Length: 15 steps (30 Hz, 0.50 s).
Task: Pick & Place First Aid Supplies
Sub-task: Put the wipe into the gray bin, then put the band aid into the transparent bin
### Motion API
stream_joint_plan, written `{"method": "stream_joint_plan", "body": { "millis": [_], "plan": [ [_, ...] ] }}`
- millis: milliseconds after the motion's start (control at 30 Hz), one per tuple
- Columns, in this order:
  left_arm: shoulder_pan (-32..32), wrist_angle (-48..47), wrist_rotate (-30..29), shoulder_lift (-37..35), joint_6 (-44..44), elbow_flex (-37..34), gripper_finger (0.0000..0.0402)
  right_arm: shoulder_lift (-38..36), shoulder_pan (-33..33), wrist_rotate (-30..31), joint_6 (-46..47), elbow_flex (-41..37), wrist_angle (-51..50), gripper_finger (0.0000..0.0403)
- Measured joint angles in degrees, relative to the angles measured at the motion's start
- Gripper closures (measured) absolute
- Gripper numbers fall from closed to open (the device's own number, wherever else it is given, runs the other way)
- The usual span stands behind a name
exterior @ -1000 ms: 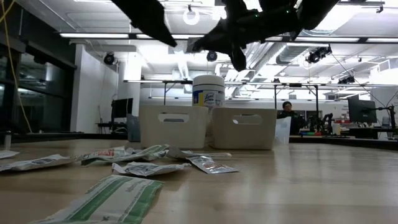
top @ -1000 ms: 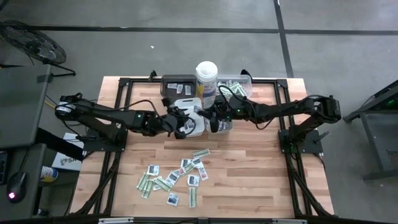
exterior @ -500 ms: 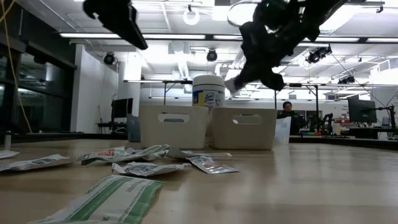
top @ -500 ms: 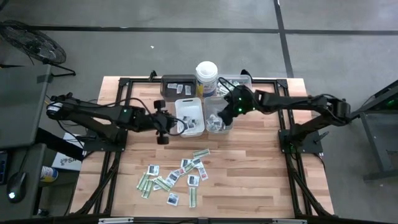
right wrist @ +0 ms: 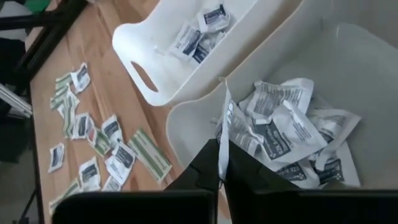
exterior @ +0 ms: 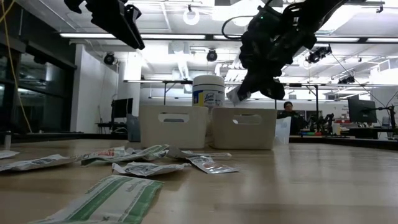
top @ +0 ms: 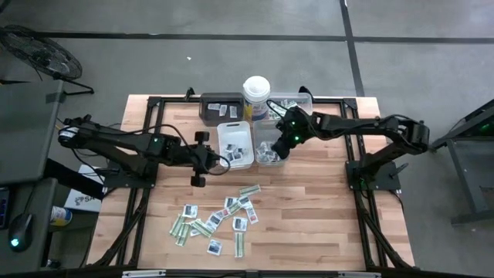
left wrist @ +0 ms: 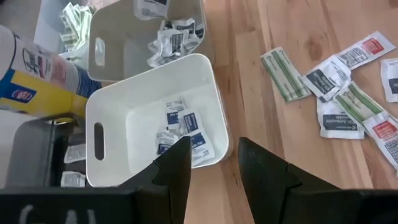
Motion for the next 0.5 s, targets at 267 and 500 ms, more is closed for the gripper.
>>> {"method": "stream_joint_plan", "body": {
  "millis": [267, 500],
  "plan": [
    [-0.12, 0.54, 1.2, 0.92, -0.9, 0.0, 0.0275, 0.0, 0.0, 1.39, -1.37, 0.0, 0.1, 0.0316],
    [-0.14, 7.1, 8.51, 5.59, 1.82, 0.02, 0.0276, -0.37, -0.11, 1.54, -4.08, 0.0, -1.33, 0.0228]
  ]
}}
